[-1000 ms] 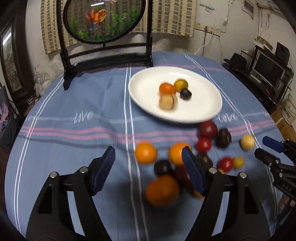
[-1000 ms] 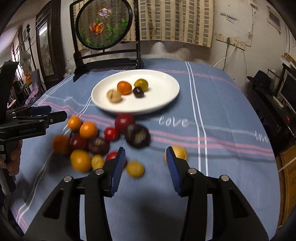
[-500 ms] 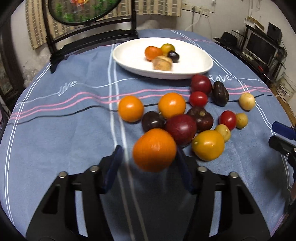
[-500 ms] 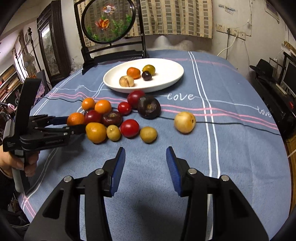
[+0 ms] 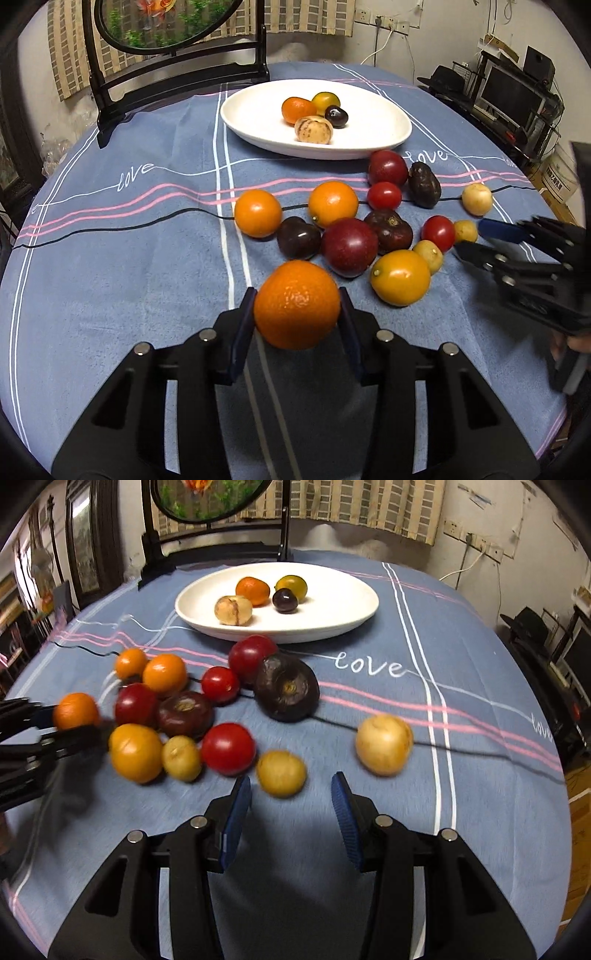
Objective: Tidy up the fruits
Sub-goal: 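Grasp the orange with the left gripper while the right grasps a small yellow fruit, place both on plate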
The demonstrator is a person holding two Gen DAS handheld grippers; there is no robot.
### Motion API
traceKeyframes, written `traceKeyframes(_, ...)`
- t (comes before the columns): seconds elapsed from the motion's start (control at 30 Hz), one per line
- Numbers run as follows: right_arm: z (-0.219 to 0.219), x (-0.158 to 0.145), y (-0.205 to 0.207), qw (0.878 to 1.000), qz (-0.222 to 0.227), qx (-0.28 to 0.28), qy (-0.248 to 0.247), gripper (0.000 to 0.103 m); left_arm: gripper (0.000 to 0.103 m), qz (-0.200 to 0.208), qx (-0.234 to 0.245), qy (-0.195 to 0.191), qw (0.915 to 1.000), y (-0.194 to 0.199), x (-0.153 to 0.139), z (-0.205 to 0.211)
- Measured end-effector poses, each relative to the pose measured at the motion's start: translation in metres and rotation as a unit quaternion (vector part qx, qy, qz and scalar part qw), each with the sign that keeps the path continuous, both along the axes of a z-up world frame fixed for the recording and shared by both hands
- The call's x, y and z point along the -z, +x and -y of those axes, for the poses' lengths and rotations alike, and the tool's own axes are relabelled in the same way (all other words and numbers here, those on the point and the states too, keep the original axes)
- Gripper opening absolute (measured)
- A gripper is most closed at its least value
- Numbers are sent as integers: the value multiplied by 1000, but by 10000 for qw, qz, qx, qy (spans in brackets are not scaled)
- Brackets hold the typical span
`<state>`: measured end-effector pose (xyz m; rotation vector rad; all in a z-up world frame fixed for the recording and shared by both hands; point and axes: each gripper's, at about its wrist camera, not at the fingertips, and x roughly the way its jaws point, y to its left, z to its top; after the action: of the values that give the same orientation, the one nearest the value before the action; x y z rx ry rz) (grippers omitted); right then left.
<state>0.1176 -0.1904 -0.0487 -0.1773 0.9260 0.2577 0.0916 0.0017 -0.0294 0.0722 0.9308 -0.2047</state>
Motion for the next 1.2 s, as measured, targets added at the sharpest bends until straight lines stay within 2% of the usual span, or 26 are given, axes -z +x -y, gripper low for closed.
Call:
traceKeyframes(0.07,-3,2,5,9999,-39,-111,40,27,43,-1,-11,-5,10000,-1,-1,-1)
traceKeyframes(0.13,-5,0,4,9999,-5,-138,-12,26,43,-17,-37,-27,10000,-1,-2,-3)
traceKeyframes(0.27,5,-17,-13,9994,168,-91,303,26,43,28,-50,-82,10000,-5,-10,-6)
traceKeyframes(0.47,15,-76,-38,9919,1043,-137,712,27,43,482,76,-140,9987,0,-51,3)
traceKeyframes(0.6,10,-102,-34,9844,1550,-155,813,27,43,758,95,-172,9969,15,-76,10)
traceKeyframes(0.67,6,-108,-24,9827,1651,-182,824,27,44,873,69,-210,9959,28,-86,13)
traceKeyframes(0.83,-9,-101,17,9827,1655,-166,817,27,44,873,-103,-206,9959,69,-84,15)
traceKeyframes(1.03,-20,-72,60,9891,1245,-154,766,27,44,587,-239,-115,9979,114,-58,17)
traceKeyframes(1.2,-33,-51,89,9942,924,-185,527,27,44,397,-314,-104,9987,144,-40,18)
